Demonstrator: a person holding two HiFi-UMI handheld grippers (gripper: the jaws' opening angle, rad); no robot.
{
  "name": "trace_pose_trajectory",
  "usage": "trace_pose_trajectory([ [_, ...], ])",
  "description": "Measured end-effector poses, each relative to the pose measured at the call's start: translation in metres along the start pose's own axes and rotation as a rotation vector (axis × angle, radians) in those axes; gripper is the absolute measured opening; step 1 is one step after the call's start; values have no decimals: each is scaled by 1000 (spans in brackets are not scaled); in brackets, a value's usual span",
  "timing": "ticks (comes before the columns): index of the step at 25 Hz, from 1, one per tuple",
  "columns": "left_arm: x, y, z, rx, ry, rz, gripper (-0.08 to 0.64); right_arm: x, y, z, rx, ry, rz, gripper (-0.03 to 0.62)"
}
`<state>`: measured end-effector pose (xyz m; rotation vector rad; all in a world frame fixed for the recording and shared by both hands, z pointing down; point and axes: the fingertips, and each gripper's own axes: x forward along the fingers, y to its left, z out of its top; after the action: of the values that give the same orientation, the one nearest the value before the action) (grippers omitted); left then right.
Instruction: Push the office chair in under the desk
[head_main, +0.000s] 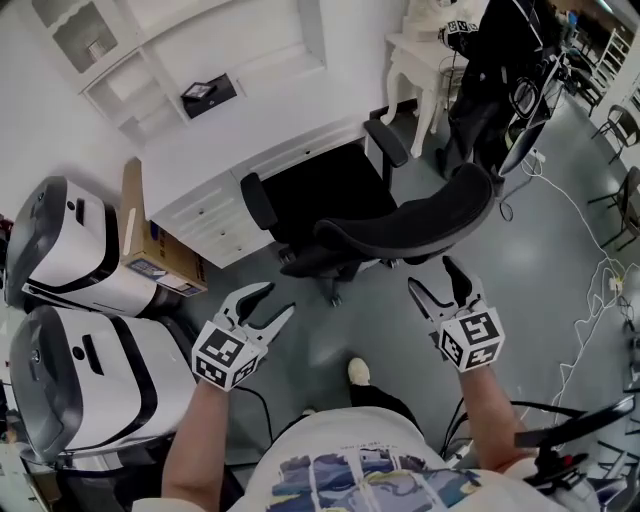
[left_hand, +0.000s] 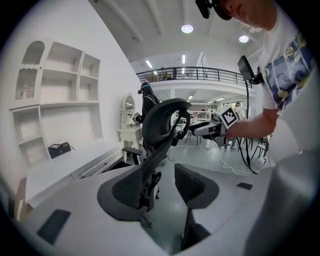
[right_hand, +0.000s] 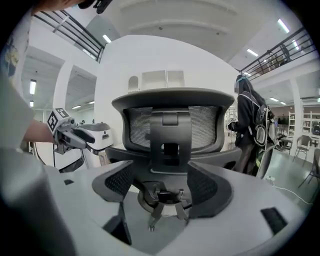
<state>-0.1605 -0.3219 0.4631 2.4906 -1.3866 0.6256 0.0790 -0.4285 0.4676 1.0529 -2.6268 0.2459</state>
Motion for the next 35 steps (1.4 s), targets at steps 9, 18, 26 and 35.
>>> trace_pose_trajectory([
  [9, -63, -27, -16, -32, -46, 4, 107, -37, 63, -16, -9, 50, -7, 275],
  [18, -128, -70, -40, -38, -53, -42, 14, -72, 151, -20, -62, 69, 35, 38],
  [26, -175, -99, -54, -55, -78, -92, 14, -101, 218, -33, -34, 80, 80, 28],
  [35, -212, -117, -68, -74, -107, -98, 14, -123, 273, -39, -43, 80, 120, 25],
])
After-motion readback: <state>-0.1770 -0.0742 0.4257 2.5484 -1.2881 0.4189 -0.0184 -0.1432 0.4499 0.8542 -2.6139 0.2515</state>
